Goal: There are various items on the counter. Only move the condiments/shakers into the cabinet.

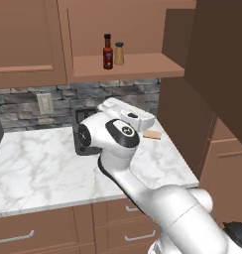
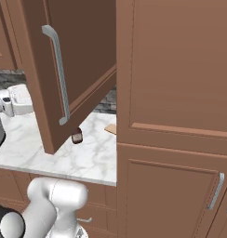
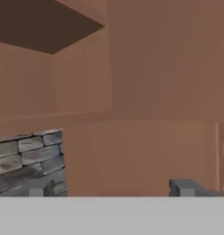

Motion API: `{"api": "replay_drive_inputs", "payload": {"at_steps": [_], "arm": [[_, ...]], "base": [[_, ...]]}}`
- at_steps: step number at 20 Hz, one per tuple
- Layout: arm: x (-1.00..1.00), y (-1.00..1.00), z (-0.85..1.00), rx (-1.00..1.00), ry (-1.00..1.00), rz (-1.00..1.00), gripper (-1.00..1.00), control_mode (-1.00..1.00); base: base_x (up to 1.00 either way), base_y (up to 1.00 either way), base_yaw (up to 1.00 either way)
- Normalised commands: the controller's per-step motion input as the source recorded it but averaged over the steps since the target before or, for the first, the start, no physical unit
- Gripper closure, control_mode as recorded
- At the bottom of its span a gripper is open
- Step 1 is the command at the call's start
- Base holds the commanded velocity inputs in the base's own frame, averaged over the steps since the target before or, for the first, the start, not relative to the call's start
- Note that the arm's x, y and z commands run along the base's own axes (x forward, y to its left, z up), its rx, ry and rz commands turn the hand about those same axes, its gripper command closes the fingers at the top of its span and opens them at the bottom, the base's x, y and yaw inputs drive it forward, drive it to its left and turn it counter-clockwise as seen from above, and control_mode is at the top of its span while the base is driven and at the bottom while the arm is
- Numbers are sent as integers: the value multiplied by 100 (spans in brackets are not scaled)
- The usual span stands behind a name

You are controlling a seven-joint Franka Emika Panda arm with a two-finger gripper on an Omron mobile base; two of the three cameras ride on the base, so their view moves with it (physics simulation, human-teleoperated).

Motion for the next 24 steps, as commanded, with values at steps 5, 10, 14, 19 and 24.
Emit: {"api": "replay_drive_inputs", "payload": {"at_steps": [5, 10, 14, 19, 24], "arm": [[-68, -25, -66, 0, 2, -17, -100, -100], [-5, 0, -51, -3, 5, -5, -100, -100], [5, 0, -34, -7, 1, 0, -100, -100], [17, 9, -49, -1, 7, 2, -100, -100], [8, 27, -56, 0, 6, 10, -100, -100]], "base": [[0, 0, 0], [0, 0, 0], [0, 0, 0], [0, 0, 0], [0, 0, 0]]}}
